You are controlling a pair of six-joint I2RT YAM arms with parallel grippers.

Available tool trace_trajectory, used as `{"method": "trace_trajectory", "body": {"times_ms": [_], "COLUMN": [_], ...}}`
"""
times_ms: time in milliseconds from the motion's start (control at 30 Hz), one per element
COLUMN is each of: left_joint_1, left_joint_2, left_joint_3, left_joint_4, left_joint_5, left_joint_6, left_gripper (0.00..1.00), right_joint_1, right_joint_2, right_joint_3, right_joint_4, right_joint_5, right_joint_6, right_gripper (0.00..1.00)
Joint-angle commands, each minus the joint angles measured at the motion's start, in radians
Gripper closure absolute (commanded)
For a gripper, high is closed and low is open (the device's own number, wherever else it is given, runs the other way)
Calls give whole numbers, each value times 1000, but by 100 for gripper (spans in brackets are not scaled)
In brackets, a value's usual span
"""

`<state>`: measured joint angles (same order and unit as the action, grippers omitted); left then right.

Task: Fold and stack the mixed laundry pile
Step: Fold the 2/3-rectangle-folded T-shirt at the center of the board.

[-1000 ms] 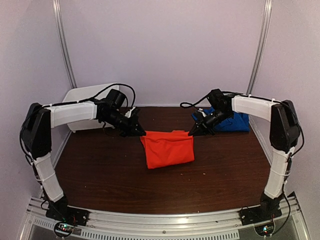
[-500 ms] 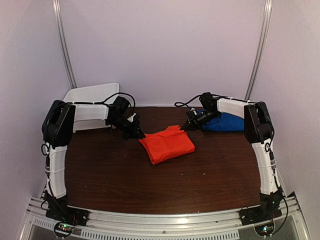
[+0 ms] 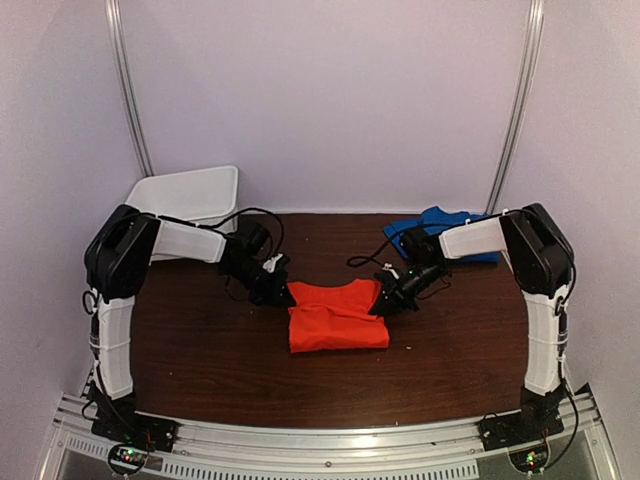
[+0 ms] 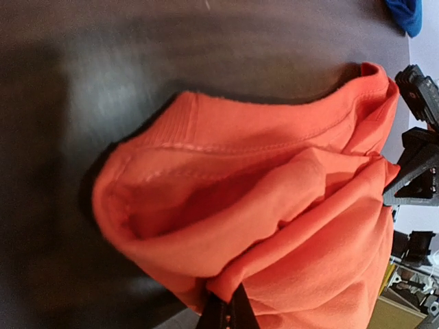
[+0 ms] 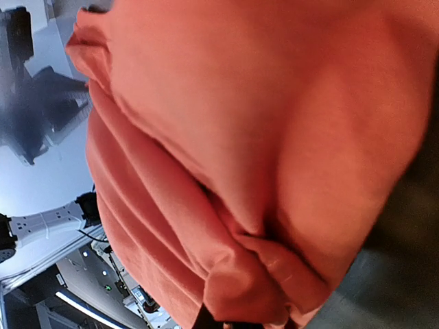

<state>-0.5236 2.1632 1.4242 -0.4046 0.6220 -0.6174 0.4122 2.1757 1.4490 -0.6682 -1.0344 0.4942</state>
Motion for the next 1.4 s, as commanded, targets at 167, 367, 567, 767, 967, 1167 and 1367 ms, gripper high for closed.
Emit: {"method": "trace_trajectory", "body": {"times_ms": [167,367,567,767,967,1167,1367], "left_joint_1": [-24,-23,3,37,37,-8,-18], "left_joint_2": [-301,-370,-338,-387,-525,-547,-507], "left_joint_3": [-296,-313,-327,-390,-510,-536,-545], "left_joint_4": [9,6,92,202,304,303,363], "left_joint_5": [4,16,11,-9,-28,-53,-55], "left_joint_6": [48,38,-32,-99,-125,-75,-101], "left_gripper": [100,100,100,73,57,56,56], "right_joint_1": [86,86,82,3,-55,32,77], "right_joint_2": [-387,-391,-259,-276,-395,-413,-365], "right_joint_3": [-381,-299,-183,-120,-208,-233,-194], "right_joint_4": [111,114,168,105,80,120,102], "right_joint_5": [51,47,29,67,93,72,158], "right_joint_6": [78,101,123,76,-11,-59,-134], "right_gripper": [100,99,91,54,52,52,50]}}
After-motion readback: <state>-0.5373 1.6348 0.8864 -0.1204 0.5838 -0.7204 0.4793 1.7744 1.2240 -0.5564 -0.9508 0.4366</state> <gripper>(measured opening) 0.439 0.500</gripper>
